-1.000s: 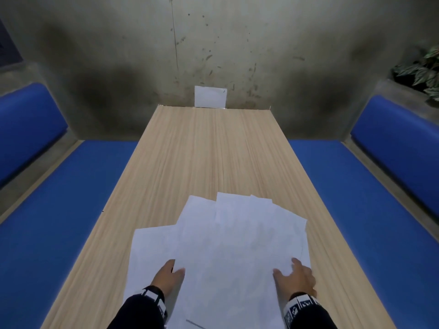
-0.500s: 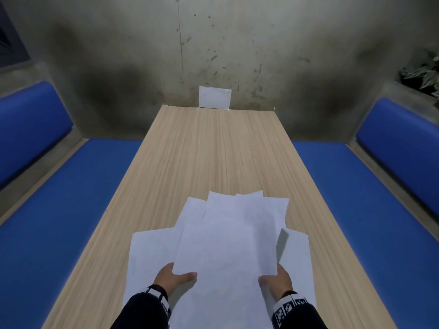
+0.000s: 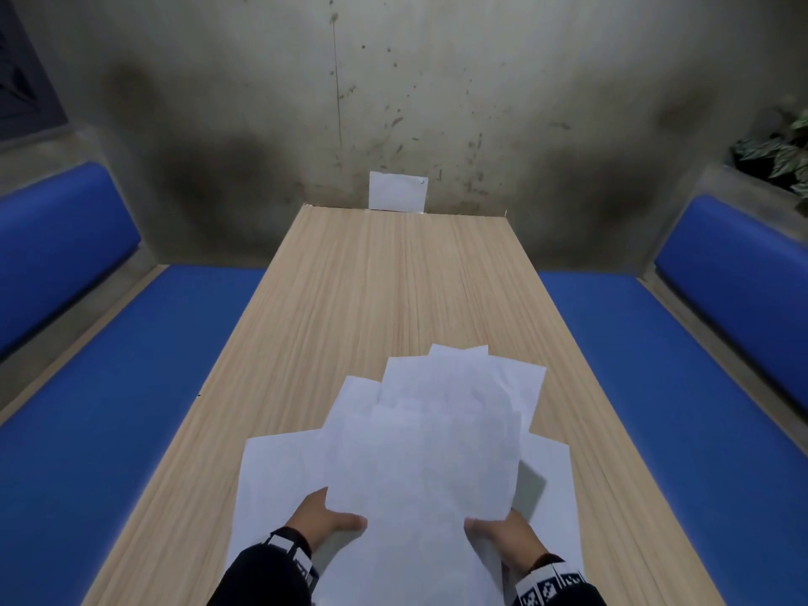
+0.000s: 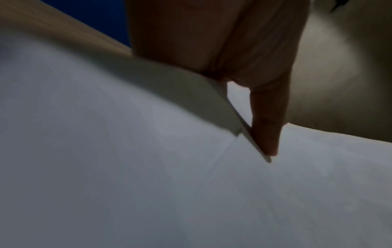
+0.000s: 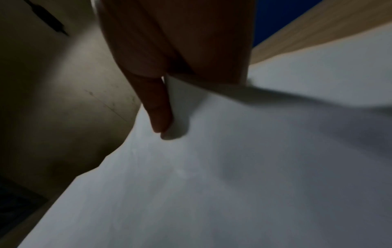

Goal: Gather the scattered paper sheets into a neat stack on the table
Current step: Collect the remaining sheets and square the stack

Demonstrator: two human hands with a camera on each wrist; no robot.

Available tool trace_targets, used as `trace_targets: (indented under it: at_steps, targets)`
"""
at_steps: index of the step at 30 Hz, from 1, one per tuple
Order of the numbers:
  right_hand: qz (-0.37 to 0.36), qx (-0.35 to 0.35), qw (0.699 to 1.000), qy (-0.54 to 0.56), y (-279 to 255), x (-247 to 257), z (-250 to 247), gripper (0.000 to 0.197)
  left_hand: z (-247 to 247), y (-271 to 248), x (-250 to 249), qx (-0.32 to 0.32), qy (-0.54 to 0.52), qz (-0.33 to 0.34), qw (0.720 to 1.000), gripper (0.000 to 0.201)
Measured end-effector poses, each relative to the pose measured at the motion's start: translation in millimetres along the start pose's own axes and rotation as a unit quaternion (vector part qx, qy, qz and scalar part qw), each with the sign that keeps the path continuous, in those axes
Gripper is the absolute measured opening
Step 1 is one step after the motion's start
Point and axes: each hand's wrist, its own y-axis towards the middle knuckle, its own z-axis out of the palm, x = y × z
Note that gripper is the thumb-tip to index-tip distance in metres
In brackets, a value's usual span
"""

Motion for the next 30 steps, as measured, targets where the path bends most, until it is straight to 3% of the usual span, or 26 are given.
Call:
trace_targets:
  at_steps: [3, 6, 7, 10, 12, 14, 18, 21, 23, 27, 30]
  targets:
    - [-0.077, 0.000, 0.996, 0.049, -11.5, 22.0, -1.0, 0.024, -12.5, -12.2, -21.9, -0.004, -0.046, 0.059, 0.997, 0.059]
    - [-0.137, 0.027, 0.989, 0.048, -27.4, 54.1, -1.4, 0.083, -22.8, -22.3, -47.1, -0.003, -0.088, 0.124, 0.988, 0.066]
    - [-0.172, 0.021, 0.984, 0.032, -34.2, 65.4, -1.3, 0.082, -26.1, -25.7, -54.0, 0.000, -0.102, 0.141, 0.985, 0.061]
    - [-0.260, 0.064, 0.962, -0.053, -67.0, 101.4, 5.0, 0.024, -30.8, -33.2, -67.3, 0.005, -0.141, 0.189, 0.972, 0.064]
    - [-0.304, 0.099, 0.943, -0.089, -81.8, 115.6, 5.5, 0.030, -33.6, -34.9, -68.5, 0.007, -0.167, 0.213, 0.963, 0.073]
    - [-0.315, 0.120, 0.933, -0.123, -93.5, 125.4, 8.9, 0.035, -34.2, -36.0, -68.4, 0.005, -0.156, 0.225, 0.962, 0.068]
    - [-0.319, 0.092, 0.928, -0.168, -80.9, 113.0, 5.7, 0.040, -32.3, -34.5, -65.9, 0.029, -0.174, 0.240, 0.954, 0.078]
    - [-0.310, 0.090, 0.930, -0.176, -71.3, 100.6, -2.1, 0.031, -28.8, -32.1, -64.6, 0.031, -0.174, 0.230, 0.957, 0.086]
    - [-0.307, 0.089, 0.933, -0.163, -71.0, 97.6, -6.6, 0.019, -27.0, -29.6, -63.5, 0.024, -0.172, 0.225, 0.959, 0.090]
    - [-0.294, 0.065, 0.949, -0.098, -68.4, 93.0, -8.9, 0.021, -25.8, -30.5, -68.0, 0.030, -0.178, 0.224, 0.958, 0.099]
    - [-0.273, 0.048, 0.960, -0.036, -64.8, 88.9, -5.0, 0.021, -23.5, -35.2, -75.7, 0.035, -0.179, 0.242, 0.953, 0.087]
